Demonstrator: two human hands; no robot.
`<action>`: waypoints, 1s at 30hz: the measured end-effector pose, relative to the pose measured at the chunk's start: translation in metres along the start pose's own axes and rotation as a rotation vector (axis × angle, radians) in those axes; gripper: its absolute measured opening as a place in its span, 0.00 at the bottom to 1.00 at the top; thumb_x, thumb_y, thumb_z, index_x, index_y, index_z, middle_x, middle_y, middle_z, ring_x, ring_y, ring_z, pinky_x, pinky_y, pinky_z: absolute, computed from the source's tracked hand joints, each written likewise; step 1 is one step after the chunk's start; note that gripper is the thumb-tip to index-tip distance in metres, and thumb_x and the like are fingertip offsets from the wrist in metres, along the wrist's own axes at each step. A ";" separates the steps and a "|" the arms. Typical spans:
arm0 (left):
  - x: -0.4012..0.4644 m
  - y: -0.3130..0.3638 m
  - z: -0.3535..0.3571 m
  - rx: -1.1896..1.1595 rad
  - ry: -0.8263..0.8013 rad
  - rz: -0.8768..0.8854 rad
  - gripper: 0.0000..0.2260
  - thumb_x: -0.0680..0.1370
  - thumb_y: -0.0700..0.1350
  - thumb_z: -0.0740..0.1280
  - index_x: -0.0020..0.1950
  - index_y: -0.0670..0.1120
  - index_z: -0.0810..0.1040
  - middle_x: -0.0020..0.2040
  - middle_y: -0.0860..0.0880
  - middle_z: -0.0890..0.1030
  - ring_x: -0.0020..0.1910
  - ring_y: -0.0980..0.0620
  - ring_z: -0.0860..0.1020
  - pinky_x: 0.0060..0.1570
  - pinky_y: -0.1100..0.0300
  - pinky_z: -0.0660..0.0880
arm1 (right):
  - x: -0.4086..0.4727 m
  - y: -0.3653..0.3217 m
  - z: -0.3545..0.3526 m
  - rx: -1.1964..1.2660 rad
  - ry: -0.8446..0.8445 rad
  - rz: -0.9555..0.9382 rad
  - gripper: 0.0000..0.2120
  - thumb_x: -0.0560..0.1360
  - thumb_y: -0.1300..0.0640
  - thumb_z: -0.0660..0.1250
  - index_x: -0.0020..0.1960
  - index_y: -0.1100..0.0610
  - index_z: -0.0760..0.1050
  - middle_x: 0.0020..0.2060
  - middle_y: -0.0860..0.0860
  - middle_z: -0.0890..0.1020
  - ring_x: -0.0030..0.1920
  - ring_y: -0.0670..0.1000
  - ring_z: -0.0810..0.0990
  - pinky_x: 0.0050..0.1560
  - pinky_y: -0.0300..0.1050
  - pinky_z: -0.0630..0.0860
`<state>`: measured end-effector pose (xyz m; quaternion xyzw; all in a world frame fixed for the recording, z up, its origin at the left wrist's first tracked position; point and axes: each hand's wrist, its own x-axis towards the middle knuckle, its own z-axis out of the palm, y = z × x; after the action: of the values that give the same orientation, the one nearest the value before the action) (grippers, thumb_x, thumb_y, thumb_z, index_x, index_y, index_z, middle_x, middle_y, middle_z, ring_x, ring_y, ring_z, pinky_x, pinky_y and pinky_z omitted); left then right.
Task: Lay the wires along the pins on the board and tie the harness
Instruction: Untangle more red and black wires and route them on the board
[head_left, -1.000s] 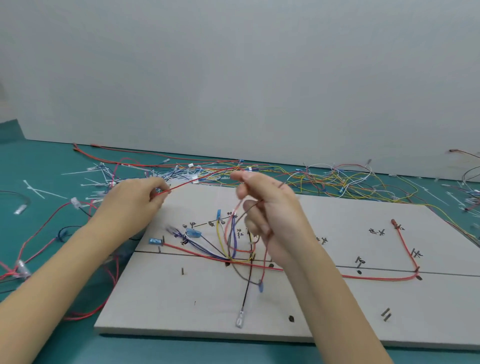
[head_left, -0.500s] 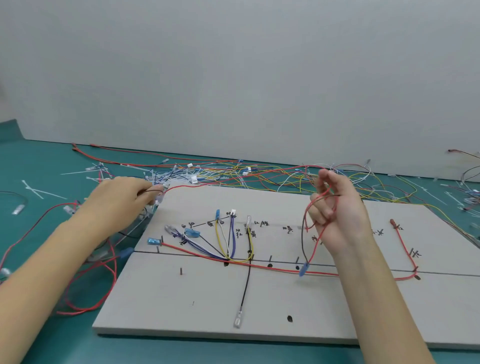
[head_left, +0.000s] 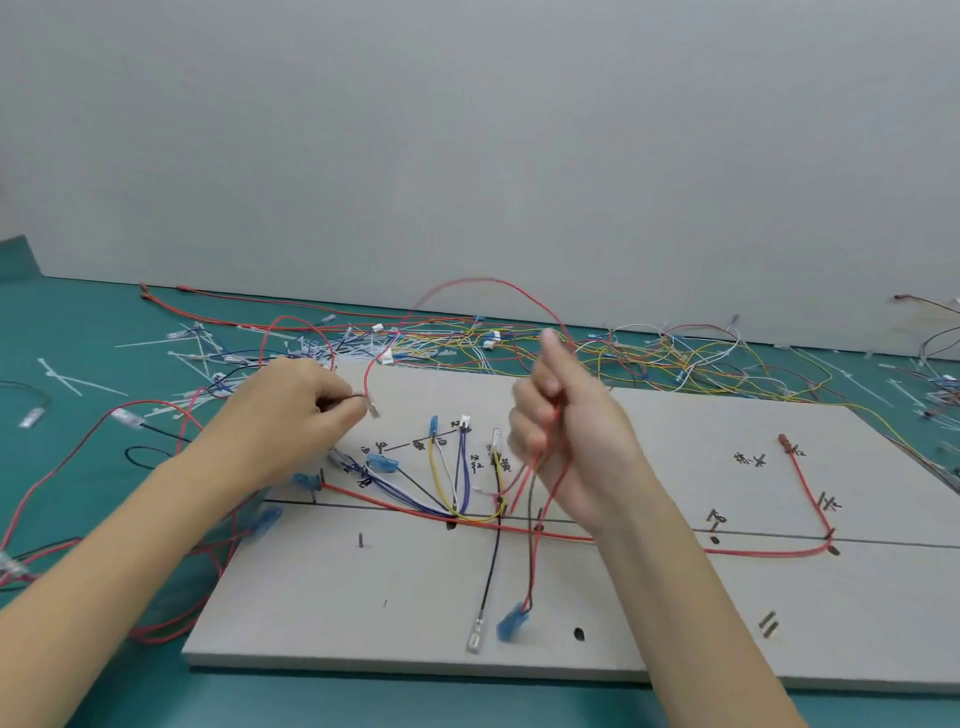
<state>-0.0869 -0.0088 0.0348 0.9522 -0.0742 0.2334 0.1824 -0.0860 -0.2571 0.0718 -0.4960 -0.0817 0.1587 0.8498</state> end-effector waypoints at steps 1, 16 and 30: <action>0.000 0.001 0.000 0.000 0.003 0.011 0.21 0.77 0.47 0.66 0.27 0.40 0.65 0.29 0.38 0.71 0.32 0.41 0.71 0.33 0.53 0.69 | 0.000 0.006 0.008 -0.109 -0.018 0.028 0.19 0.81 0.47 0.59 0.33 0.53 0.65 0.20 0.47 0.65 0.16 0.46 0.63 0.19 0.33 0.59; -0.007 0.023 0.003 0.023 0.022 0.288 0.22 0.77 0.56 0.51 0.24 0.52 0.65 0.21 0.55 0.59 0.27 0.48 0.64 0.29 0.59 0.57 | 0.009 0.058 0.051 -0.553 0.027 -0.170 0.09 0.79 0.55 0.65 0.42 0.57 0.69 0.30 0.57 0.78 0.15 0.42 0.67 0.18 0.32 0.61; -0.002 0.019 0.002 0.246 -0.016 0.132 0.19 0.79 0.56 0.61 0.31 0.49 0.67 0.28 0.52 0.69 0.36 0.46 0.67 0.37 0.54 0.58 | 0.012 0.045 0.038 -0.317 0.197 -0.133 0.10 0.80 0.54 0.63 0.44 0.58 0.67 0.30 0.50 0.80 0.15 0.45 0.62 0.18 0.31 0.59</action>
<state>-0.0917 -0.0267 0.0378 0.9623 -0.1087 0.2445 0.0479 -0.0945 -0.2010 0.0510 -0.6304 -0.0546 0.0380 0.7734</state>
